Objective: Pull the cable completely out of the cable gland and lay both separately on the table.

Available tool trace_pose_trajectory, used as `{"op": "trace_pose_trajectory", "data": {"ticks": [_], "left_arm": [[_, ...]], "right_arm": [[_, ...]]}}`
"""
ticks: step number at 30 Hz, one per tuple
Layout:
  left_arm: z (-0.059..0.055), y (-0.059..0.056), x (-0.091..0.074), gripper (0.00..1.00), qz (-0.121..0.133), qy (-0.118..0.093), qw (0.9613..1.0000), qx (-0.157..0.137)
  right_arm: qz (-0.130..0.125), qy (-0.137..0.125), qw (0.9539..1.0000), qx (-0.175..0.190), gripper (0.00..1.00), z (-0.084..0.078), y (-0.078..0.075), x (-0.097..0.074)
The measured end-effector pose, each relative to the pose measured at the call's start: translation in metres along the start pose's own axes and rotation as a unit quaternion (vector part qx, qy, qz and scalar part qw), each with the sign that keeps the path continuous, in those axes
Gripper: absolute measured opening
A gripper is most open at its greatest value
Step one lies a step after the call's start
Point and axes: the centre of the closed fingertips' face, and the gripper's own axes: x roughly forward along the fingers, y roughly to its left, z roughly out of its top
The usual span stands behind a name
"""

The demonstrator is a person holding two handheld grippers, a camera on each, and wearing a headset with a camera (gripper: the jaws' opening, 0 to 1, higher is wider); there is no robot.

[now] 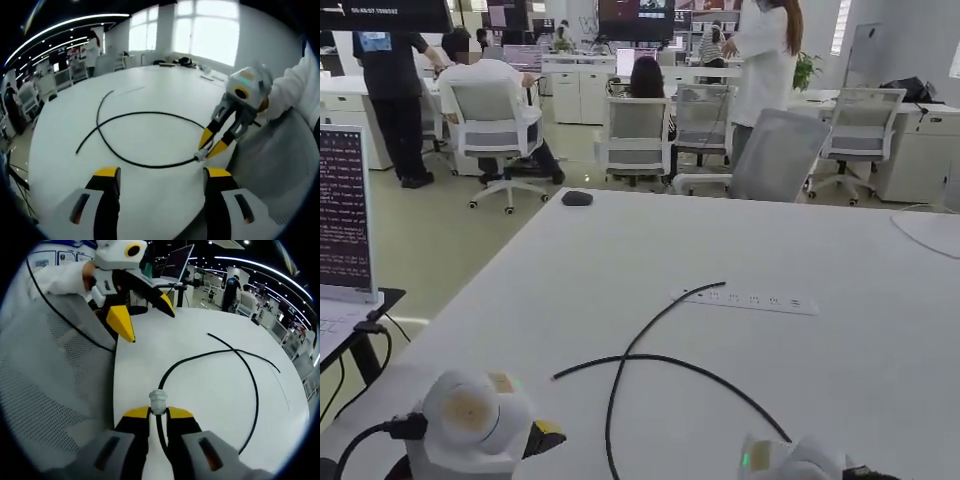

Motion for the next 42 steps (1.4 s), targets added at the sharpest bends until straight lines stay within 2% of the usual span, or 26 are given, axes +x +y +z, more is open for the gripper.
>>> {"op": "trace_pose_trajectory", "data": {"ticks": [1,2,5,8,10,11,14,16,17,20,21,23,29,30,32,35,38,42], "left_arm": [[0.005,-0.005,0.001,0.67,-0.009,-0.008,0.9999,0.010],[0.010,-0.010,0.001,0.67,-0.016,-0.015,0.9992,0.033],[0.015,-0.026,0.003,0.65,-0.038,-0.022,0.9967,0.068],[0.020,-0.042,0.004,0.62,-0.068,-0.034,0.9921,0.100],[0.028,-0.051,0.003,0.58,-0.078,-0.052,0.9875,0.127],[0.031,-0.053,0.002,0.56,-0.079,-0.058,0.9865,0.131],[0.044,-0.061,-0.003,0.43,-0.094,-0.094,0.9838,0.121],[0.048,-0.062,-0.006,0.31,-0.102,-0.104,0.9834,0.108],[0.049,-0.061,-0.006,0.28,-0.104,-0.108,0.9829,0.107],[0.056,-0.066,-0.008,0.30,-0.110,-0.128,0.9796,0.109],[0.061,-0.073,-0.009,0.31,-0.124,-0.141,0.9763,0.108],[0.066,-0.082,-0.011,0.31,-0.144,-0.153,0.9722,0.103],[0.072,-0.090,-0.014,0.30,-0.167,-0.172,0.9664,0.093],[0.077,-0.094,-0.018,0.29,-0.179,-0.184,0.9627,0.085],[0.081,-0.099,-0.022,0.26,-0.194,-0.196,0.9580,0.080],[0.081,-0.099,-0.022,0.22,-0.195,-0.198,0.9574,0.079],[0.085,-0.103,-0.025,0.22,-0.204,-0.209,0.9533,0.077],[0.083,-0.108,-0.026,0.20,-0.218,-0.205,0.9510,0.077]], "right_arm": [[0.000,-0.004,1.0000,-0.003,0.10,0.003,-0.002,-0.005],[-0.002,-0.012,0.9999,-0.004,0.10,0.008,-0.004,-0.012],[-0.007,-0.026,0.9996,-0.009,0.10,0.019,-0.009,-0.027],[-0.011,-0.032,0.9987,-0.039,0.10,0.026,-0.013,-0.039],[-0.007,-0.038,0.9980,-0.049,0.10,0.030,-0.013,-0.048],[-0.005,-0.040,0.9977,-0.054,0.10,0.032,-0.012,-0.051],[0.001,-0.047,0.9958,-0.079,0.10,0.040,-0.007,-0.062],[0.001,-0.053,0.9937,-0.099,0.10,0.046,-0.004,-0.069],[0.003,-0.056,0.9930,-0.104,0.10,0.048,-0.002,-0.071],[0.004,-0.066,0.9909,-0.117,0.10,0.057,0.003,-0.078],[0.005,-0.071,0.9902,-0.120,0.10,0.061,0.005,-0.081],[0.007,-0.082,0.9879,-0.132,0.10,0.068,0.010,-0.085],[0.015,-0.111,0.9794,-0.168,0.10,0.084,0.022,-0.097],[0.015,-0.114,0.9785,-0.171,0.10,0.085,0.023,-0.098],[0.015,-0.122,0.9761,-0.179,0.10,0.087,0.025,-0.102],[0.016,-0.136,0.9717,-0.192,0.10,0.090,0.028,-0.108],[0.014,-0.142,0.9710,-0.192,0.10,0.090,0.028,-0.112],[0.016,-0.153,0.9684,-0.196,0.10,0.091,0.032,-0.115]]}}
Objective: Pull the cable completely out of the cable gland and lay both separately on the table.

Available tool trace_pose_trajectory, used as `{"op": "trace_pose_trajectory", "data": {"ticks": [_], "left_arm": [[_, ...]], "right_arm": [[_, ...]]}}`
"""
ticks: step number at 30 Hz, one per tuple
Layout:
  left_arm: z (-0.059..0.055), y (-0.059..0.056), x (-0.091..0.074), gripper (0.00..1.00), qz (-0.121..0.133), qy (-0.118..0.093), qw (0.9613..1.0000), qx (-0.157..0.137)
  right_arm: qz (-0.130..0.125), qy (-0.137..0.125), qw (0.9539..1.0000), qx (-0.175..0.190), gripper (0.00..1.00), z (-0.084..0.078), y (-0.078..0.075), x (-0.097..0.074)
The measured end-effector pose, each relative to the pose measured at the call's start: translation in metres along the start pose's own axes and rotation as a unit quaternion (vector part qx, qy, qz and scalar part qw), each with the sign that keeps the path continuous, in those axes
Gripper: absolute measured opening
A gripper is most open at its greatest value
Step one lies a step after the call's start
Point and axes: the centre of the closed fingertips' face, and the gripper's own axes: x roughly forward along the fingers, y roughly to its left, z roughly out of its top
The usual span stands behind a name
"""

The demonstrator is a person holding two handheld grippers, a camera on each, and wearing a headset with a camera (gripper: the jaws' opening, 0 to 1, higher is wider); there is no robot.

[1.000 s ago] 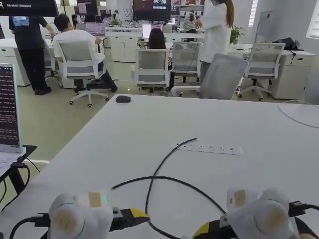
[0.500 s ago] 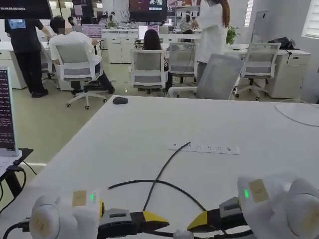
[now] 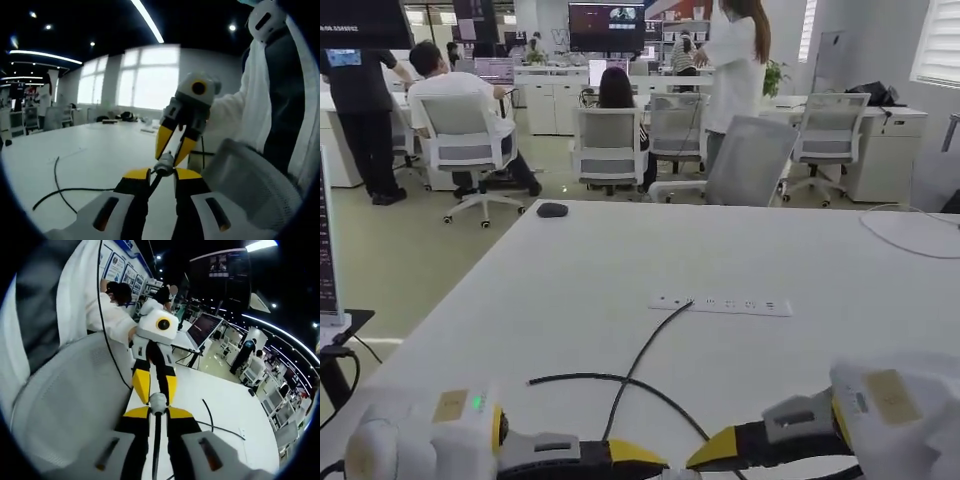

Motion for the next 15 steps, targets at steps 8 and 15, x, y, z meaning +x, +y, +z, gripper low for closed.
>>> {"op": "trace_pose_trajectory", "data": {"ticks": [8,15], "left_arm": [[0.009,-0.008,0.000,0.17,-0.018,-0.024,0.9995,-0.005],[0.019,-0.011,0.000,0.17,-0.029,-0.053,0.9977,-0.029]], "right_arm": [[0.000,-0.038,0.9993,0.003,0.10,0.008,0.000,-0.007],[0.003,-0.072,0.9969,0.031,0.10,0.015,-0.001,-0.013]]}}
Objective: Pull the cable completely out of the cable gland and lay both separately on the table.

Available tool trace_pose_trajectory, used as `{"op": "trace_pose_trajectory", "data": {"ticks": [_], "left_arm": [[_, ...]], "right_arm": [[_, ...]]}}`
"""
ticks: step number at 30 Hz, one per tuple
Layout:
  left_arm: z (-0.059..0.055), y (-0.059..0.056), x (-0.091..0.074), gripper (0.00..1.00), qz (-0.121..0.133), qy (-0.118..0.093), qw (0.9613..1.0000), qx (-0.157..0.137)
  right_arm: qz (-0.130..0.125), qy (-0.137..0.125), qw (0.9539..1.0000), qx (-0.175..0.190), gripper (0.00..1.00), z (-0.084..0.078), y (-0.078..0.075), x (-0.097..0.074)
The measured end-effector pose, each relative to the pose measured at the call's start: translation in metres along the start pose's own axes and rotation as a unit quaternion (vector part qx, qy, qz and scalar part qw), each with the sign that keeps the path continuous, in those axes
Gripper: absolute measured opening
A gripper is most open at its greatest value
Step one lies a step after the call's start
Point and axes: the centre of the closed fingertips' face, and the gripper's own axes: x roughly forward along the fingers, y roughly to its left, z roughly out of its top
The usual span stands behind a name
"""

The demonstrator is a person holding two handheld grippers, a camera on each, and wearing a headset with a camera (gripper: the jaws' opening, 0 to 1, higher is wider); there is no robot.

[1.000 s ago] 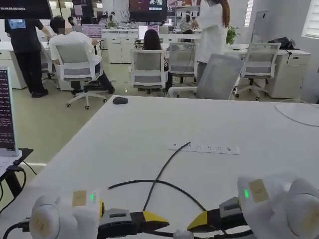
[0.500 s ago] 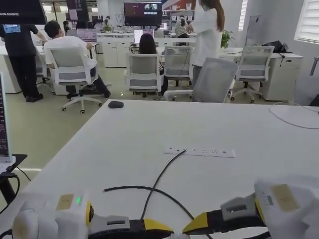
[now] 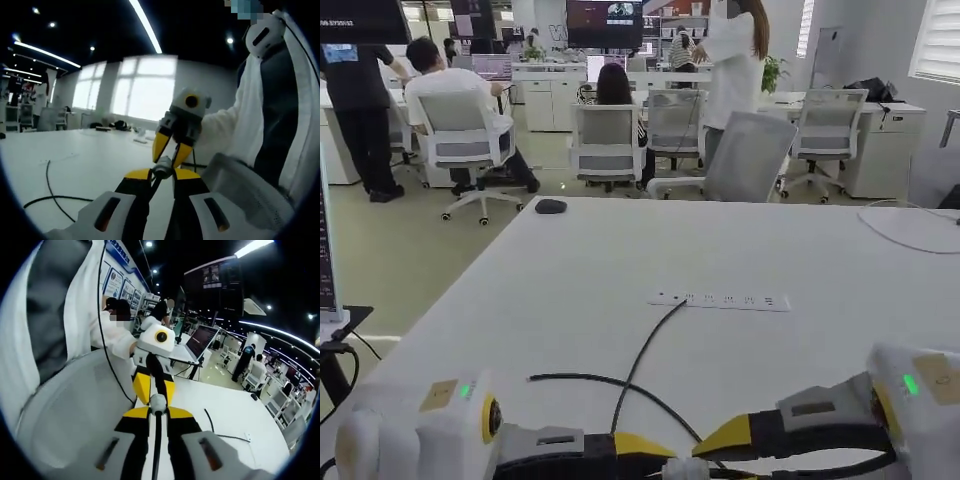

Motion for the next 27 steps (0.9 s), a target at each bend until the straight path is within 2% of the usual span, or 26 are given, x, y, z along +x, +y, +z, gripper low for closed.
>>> {"op": "trace_pose_trajectory", "data": {"ticks": [4,10,11,13,14,15,16,17,18,19,22,24,27], "left_arm": [[0.002,-0.001,0.001,0.17,-0.005,-0.006,0.9995,-0.030],[-0.001,-0.001,0.000,0.16,-0.004,0.012,0.9997,-0.020],[0.000,-0.001,-0.001,0.16,-0.002,0.018,0.9998,-0.006],[0.003,-0.001,-0.003,0.16,0.001,0.017,0.9999,0.001],[0.003,-0.001,-0.003,0.16,0.003,0.019,0.9998,0.007],[0.003,-0.001,-0.003,0.16,0.005,0.019,0.9997,0.016],[0.002,-0.001,-0.003,0.15,0.006,0.021,0.9996,0.020],[0.002,-0.002,-0.002,0.15,0.005,0.022,0.9995,0.022],[0.002,-0.003,-0.002,0.15,0.003,0.023,0.9994,0.027],[0.002,-0.005,-0.001,0.15,0.000,0.023,0.9992,0.032],[0.003,-0.007,-0.001,0.15,-0.003,0.019,0.9988,0.046],[0.006,-0.009,0.001,0.15,0.000,0.016,0.9982,0.058],[0.008,-0.011,0.001,0.16,-0.002,0.011,0.9974,0.071]], "right_arm": [[0.003,-0.006,0.9999,-0.014,0.11,0.002,0.002,0.001],[0.002,-0.009,0.9996,-0.028,0.11,0.001,0.004,0.003],[-0.001,-0.010,0.9995,-0.031,0.11,0.001,0.005,0.004],[-0.009,-0.024,0.9992,-0.031,0.11,0.003,0.003,0.005],[-0.006,-0.042,0.9991,-0.001,0.12,0.007,0.003,0.005],[-0.003,-0.047,0.9984,0.030,0.12,0.006,0.002,0.004],[-0.004,-0.055,0.9958,0.073,0.14,0.005,-0.002,0.002],[-0.003,-0.065,0.9935,0.093,0.21,0.006,-0.004,0.000],[0.004,-0.077,0.9899,0.119,0.27,0.008,-0.004,-0.001],[0.011,-0.086,0.9839,0.156,0.30,0.008,-0.005,-0.004],[0.013,-0.092,0.9779,0.187,0.24,0.006,-0.008,-0.009],[0.025,-0.090,0.9738,0.207,0.25,0.005,-0.004,-0.010],[0.035,-0.088,0.9711,0.219,0.24,0.005,0.001,-0.008]]}}
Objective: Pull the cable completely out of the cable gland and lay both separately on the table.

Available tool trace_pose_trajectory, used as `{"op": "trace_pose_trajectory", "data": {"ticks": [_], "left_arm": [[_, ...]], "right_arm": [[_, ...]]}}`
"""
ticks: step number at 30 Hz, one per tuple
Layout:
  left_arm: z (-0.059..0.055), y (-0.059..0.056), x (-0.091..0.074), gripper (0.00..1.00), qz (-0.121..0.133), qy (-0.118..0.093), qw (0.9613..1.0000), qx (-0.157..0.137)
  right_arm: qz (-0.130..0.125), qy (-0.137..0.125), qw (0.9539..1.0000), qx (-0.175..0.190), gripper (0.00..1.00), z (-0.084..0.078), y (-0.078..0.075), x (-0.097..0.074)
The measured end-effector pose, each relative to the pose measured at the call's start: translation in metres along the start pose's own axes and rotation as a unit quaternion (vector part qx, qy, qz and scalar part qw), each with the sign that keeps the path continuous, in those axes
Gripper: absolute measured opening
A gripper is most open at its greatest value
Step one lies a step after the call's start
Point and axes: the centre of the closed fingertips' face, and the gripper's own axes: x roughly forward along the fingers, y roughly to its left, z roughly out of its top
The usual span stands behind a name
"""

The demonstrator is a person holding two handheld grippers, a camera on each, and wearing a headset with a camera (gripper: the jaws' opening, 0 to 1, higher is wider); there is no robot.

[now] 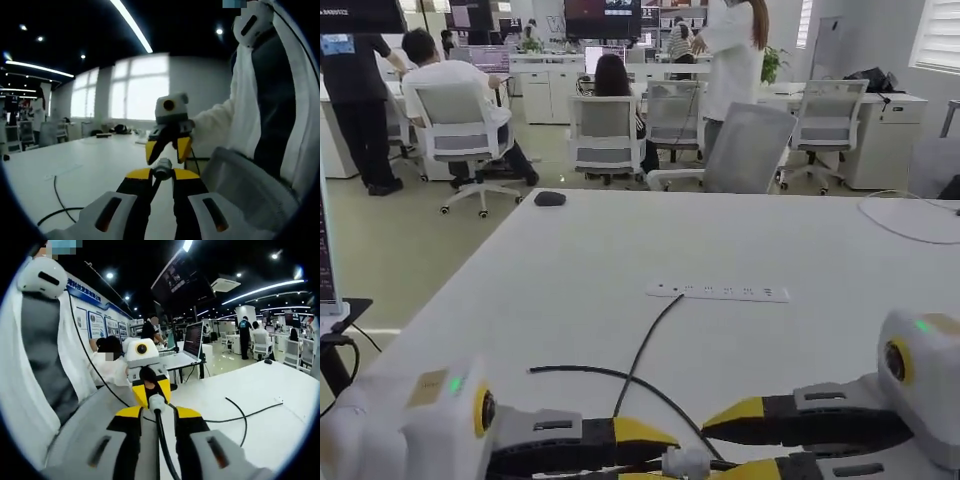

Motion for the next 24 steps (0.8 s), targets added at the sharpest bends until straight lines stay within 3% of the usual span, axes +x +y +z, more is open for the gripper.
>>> {"op": "trace_pose_trajectory", "data": {"ticks": [6,11,13,15,18,24], "left_arm": [[0.001,-0.007,0.006,0.16,-0.004,0.007,0.9999,0.013],[0.003,-0.005,0.005,0.16,0.001,0.004,0.9999,0.012],[0.006,-0.005,0.004,0.15,0.002,0.001,1.0000,0.006],[0.007,-0.005,0.005,0.15,0.002,0.001,1.0000,-0.008],[0.006,-0.002,0.002,0.15,0.001,0.007,0.9998,-0.021],[0.017,0.001,0.000,0.14,-0.006,0.004,0.9991,-0.041]], "right_arm": [[0.010,-0.003,0.9999,0.006,0.13,0.000,0.004,0.006],[0.006,0.001,0.9999,0.009,0.12,0.003,0.002,0.009],[0.007,0.003,1.0000,0.001,0.12,0.004,0.003,0.009],[0.006,0.015,0.9994,-0.030,0.11,0.002,0.002,0.009],[0.011,0.015,0.9995,-0.025,0.10,0.003,0.003,0.009],[0.013,0.010,0.9981,-0.060,0.10,0.014,0.008,0.005]]}}
